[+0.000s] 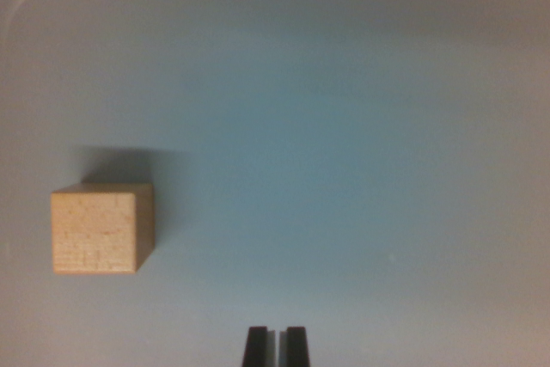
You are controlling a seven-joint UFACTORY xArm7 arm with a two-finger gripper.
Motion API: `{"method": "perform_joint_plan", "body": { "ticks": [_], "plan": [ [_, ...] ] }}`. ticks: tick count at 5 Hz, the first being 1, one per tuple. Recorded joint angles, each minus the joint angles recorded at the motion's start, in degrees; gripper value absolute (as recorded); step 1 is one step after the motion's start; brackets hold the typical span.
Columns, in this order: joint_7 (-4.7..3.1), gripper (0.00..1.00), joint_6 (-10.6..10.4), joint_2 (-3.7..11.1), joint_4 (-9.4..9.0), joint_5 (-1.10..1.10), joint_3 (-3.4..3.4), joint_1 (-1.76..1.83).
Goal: Push wooden cube
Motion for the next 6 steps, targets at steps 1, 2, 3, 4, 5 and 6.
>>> {"method": "perform_joint_plan", "body": {
  "ticks": [1, 2, 3, 4, 5, 6],
  "plan": [
    [0.00, 0.00, 0.0, 0.00, 0.00, 0.00, 0.00, 0.00],
    [0.93, 0.00, -2.7, 1.13, -1.89, -0.03, 0.54, 0.69],
    [0.93, 0.00, -2.7, 1.13, -1.89, -0.03, 0.54, 0.69],
    [1.86, 0.00, -5.4, 2.25, -3.75, -0.05, 1.08, 1.37],
    [1.86, 0.00, -5.4, 2.25, -3.75, -0.05, 1.08, 1.37],
    [2.75, 0.00, -8.0, 3.33, -5.56, -0.08, 1.61, 2.03]
  ]
}}
